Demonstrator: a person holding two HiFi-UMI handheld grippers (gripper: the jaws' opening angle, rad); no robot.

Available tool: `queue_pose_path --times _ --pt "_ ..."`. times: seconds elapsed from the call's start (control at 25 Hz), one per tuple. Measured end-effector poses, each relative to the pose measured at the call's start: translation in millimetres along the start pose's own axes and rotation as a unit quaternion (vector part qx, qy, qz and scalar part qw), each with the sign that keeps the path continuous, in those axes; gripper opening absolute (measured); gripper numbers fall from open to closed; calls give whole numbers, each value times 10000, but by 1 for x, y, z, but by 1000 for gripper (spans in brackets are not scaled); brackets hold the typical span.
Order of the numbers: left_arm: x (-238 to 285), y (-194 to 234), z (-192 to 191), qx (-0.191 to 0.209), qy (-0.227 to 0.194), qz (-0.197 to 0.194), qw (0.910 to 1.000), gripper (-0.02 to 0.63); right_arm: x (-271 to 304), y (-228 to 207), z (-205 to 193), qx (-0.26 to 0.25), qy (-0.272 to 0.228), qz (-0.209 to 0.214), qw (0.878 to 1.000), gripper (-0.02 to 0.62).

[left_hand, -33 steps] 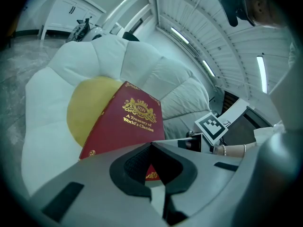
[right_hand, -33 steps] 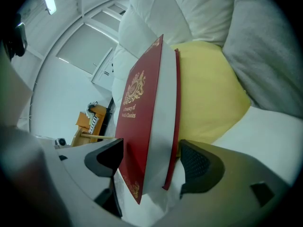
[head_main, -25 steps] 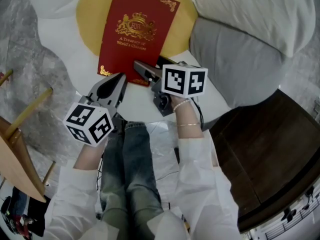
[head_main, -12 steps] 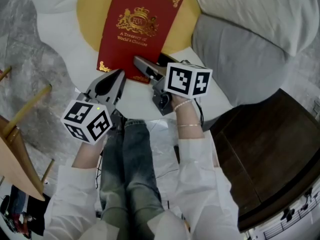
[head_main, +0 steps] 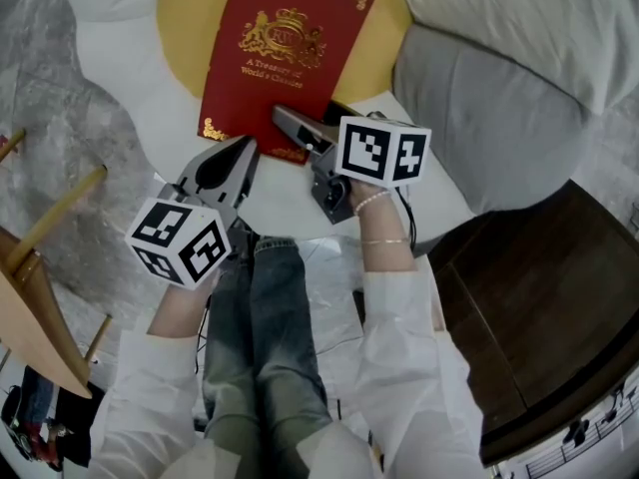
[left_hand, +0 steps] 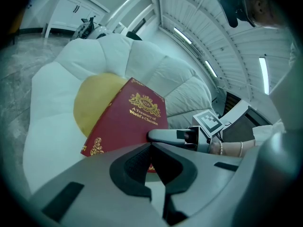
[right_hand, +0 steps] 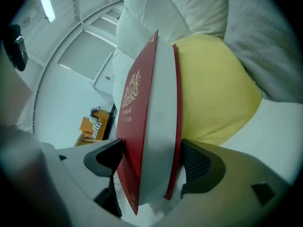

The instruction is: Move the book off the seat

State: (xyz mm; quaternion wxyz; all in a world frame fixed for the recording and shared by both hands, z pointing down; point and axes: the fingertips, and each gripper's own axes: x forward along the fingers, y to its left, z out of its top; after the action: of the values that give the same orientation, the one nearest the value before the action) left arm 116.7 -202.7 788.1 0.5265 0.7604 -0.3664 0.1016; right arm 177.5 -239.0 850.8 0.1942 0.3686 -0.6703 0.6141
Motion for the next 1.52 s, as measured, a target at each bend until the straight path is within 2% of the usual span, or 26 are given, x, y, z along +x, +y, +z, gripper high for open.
queue_pose_path --times 0.24,0.76,1.2,1.52 --pt "-2 1 3 62 -136 55 9999 6 0 -1 1 -49 -64 35 10000 371" --pt "-11 -6 0 109 -87 34 9999 6 -8 4 1 9 -192 -179 9997 351" --pt "-21 -7 5 195 -105 68 9997 6 -17 9 2 148 -386 -213 9989 307" --pt "-20 -26 17 339 -206 45 9992 6 -33 15 5 183 -508 -239 9983 287"
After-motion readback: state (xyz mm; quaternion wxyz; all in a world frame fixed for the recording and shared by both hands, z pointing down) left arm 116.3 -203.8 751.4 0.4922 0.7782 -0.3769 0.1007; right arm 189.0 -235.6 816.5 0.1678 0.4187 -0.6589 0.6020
